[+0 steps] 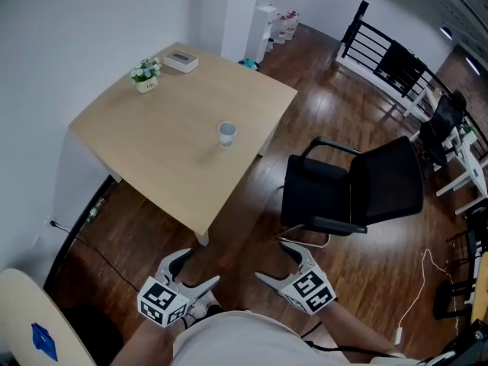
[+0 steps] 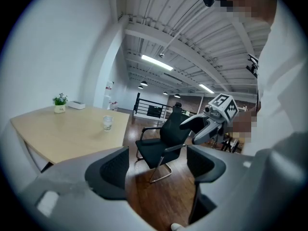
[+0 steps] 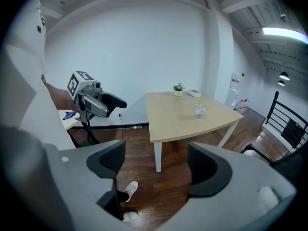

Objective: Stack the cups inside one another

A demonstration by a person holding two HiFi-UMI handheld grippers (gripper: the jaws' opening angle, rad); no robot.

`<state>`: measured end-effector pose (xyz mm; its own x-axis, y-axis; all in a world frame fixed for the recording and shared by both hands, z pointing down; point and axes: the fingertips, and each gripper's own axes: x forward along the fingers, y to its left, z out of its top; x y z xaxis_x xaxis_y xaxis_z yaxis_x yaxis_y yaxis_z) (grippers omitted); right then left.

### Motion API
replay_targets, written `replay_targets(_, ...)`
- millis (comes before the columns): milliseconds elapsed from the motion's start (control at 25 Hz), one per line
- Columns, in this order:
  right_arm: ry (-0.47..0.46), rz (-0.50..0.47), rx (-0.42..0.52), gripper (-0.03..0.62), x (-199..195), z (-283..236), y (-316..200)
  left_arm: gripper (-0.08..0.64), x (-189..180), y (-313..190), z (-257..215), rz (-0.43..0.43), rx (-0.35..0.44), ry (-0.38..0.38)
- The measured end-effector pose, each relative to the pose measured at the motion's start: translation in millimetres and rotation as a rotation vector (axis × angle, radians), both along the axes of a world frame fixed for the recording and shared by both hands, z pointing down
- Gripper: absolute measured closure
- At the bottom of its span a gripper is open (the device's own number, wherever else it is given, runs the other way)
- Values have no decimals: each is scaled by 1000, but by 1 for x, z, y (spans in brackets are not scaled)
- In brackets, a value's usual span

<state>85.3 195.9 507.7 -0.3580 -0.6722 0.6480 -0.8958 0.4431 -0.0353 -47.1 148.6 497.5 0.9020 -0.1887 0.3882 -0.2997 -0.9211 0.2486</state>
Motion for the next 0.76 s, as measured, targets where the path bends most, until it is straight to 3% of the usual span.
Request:
replay_targets(120, -10, 2, 7, 193, 5, 1, 14, 164, 12, 16, -5, 22, 17, -4)
replay_targets(480, -17, -27, 27, 193, 14, 2, 37, 164, 16, 48, -3, -24, 9, -14)
replay_targets(760, -15, -28, 17, 193, 12, 3, 30, 164, 12, 44, -3, -26, 3, -17)
